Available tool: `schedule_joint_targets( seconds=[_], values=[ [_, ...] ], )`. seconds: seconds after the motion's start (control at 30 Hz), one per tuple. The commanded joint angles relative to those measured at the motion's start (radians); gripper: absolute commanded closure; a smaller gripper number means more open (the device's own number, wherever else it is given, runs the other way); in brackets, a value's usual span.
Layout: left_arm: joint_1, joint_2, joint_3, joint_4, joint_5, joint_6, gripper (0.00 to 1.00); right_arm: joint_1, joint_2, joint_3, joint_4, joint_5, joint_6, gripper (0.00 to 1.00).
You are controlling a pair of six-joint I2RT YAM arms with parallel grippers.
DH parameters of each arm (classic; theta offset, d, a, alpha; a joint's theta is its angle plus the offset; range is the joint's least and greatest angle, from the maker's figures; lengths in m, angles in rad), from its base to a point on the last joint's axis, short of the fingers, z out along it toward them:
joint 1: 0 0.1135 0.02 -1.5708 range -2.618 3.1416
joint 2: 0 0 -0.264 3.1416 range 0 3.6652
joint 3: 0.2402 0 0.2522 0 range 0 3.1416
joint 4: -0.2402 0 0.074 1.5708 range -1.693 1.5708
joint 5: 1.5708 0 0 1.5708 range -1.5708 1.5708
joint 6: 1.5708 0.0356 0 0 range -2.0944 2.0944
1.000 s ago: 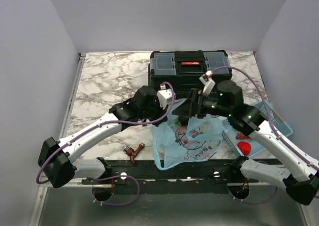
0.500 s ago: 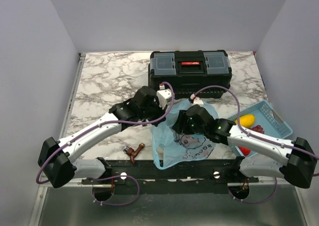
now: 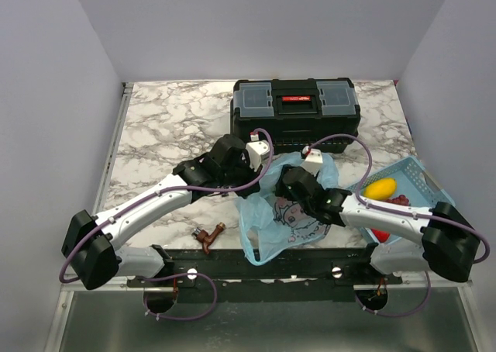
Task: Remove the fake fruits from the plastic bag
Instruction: Take out the fake fruit from the plastic bag.
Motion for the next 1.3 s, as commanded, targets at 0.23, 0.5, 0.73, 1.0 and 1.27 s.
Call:
schedule_joint_targets(
  seconds=[0.23, 0.5, 0.73, 1.0, 1.27],
  values=[
    [-0.016, 0.027, 0.011, 0.006, 0.038, -0.012, 1.0, 0.002, 0.175, -0.045, 0.299, 0.181, -0.079, 0.1],
    [-0.017, 0.031, 0.017, 0.003, 0.029, -0.007, 1.0, 0.003, 0.333, -0.036, 0.442, 0.195, -0.093, 0.11],
    [-0.017, 0.033, 0.02, 0.001, 0.02, -0.006, 1.0, 0.003, 0.348, -0.05, 0.497, 0.225, -0.106, 0.35],
    [-0.016, 0.035, 0.026, -0.006, -0.006, 0.001, 1.0, 0.002, 0.183, -0.134, 0.475, 0.148, -0.139, 0.7],
    [-0.017, 0.036, 0.037, -0.018, -0.052, 0.016, 1.0, 0.003, -0.058, -0.147, 0.233, -0.131, -0.098, 0.83]
  ],
)
